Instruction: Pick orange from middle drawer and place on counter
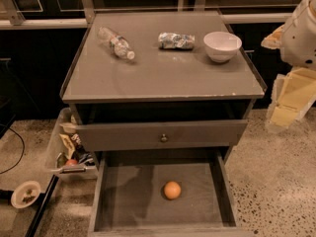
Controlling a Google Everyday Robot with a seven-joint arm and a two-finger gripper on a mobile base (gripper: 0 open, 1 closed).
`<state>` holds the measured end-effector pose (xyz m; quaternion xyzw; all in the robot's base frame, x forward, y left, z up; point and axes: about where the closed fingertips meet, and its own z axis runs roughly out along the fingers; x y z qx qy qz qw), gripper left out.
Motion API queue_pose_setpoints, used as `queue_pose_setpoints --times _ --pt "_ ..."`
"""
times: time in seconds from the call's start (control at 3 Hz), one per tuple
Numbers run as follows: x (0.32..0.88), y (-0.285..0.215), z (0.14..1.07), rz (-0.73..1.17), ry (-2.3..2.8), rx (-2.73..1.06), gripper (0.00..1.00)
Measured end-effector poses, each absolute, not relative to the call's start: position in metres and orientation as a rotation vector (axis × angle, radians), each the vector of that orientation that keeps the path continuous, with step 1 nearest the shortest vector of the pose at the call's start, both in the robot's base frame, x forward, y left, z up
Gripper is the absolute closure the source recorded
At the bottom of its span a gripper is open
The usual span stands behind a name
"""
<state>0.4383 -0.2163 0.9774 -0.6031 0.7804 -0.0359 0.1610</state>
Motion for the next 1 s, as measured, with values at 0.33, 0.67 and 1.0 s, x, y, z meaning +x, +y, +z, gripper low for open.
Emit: queue_pose_setpoints --times 0.33,0.67,1.0 --pt "0.438 -0.216 0.977 -0.103 2.228 -1.722 0.00" --pt "0.430 -0.210 0.944 -0.031 2.249 -1.742 0.00" --pt "0.414 -0.194 0.873 0.101 2.265 -1.771 0.00"
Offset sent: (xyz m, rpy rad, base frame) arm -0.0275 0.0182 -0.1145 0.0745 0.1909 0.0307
